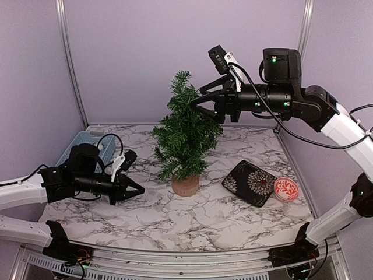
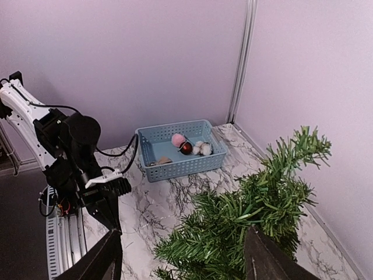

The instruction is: Decorate the small christmas tree

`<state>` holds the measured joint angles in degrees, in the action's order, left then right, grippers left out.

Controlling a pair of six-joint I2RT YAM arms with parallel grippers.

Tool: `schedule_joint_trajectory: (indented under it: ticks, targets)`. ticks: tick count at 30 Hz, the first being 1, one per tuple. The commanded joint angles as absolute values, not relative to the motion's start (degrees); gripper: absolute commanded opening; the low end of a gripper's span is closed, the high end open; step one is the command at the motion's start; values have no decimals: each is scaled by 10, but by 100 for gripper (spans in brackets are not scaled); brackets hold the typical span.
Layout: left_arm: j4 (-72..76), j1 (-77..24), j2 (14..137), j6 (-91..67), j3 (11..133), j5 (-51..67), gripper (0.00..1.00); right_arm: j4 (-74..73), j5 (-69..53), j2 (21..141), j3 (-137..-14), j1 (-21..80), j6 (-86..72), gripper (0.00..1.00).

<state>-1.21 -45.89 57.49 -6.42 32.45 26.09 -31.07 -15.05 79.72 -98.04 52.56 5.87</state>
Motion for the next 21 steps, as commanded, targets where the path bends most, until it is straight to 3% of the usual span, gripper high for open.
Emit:
schedule_joint_trajectory:
  ticks: [1, 12, 21]
  targets:
    - [-141, -462, 504, -27, 436, 244, 0, -324, -166, 811, -1019, 539, 107, 70]
    - [-356, -463, 502, 61, 638, 235, 0, -358, -152, 862, -1111, 564, 223, 69]
    - [-369, -477, 524, 81, 646, 236, 0, -347, -137, 912, -1156, 604, 238, 65]
